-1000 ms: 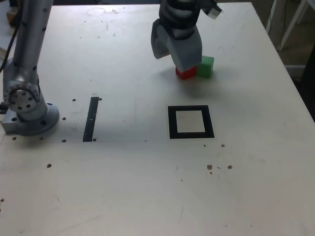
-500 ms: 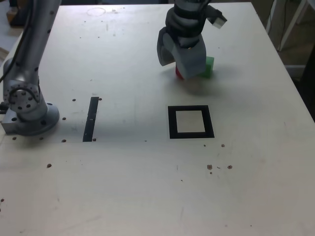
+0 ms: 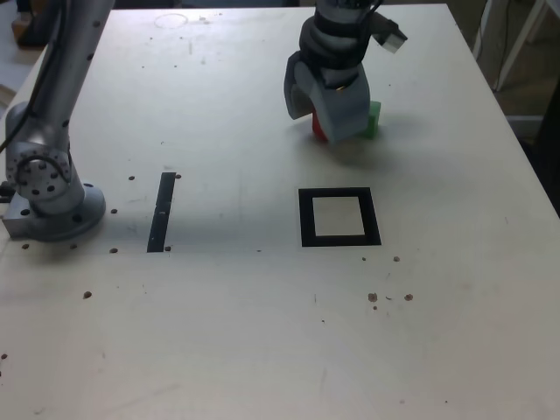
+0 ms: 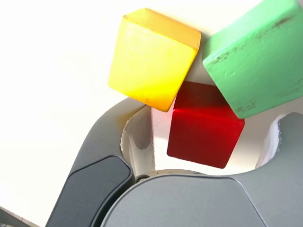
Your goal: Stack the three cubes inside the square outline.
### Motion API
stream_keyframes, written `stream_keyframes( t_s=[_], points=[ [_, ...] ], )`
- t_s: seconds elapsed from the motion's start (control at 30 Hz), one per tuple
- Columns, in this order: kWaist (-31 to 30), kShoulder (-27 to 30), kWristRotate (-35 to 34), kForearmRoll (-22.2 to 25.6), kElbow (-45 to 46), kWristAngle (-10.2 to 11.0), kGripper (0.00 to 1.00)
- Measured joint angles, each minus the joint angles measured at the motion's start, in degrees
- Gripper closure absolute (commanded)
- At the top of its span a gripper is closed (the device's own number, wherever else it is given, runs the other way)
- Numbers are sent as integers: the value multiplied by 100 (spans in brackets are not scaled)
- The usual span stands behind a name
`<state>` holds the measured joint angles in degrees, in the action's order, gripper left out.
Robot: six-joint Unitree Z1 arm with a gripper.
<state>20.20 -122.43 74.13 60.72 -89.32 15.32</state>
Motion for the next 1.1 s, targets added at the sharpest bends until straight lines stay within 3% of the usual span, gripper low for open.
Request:
stream_keyframes(
  t_s=[0.53, 0.87, 1.1],
  points=[
    [47, 0, 0, -144, -4, -19, 18],
    [48, 0, -27, -171, -2, -35, 47],
    [55, 0, -28, -173, 14, -64, 60]
  ],
)
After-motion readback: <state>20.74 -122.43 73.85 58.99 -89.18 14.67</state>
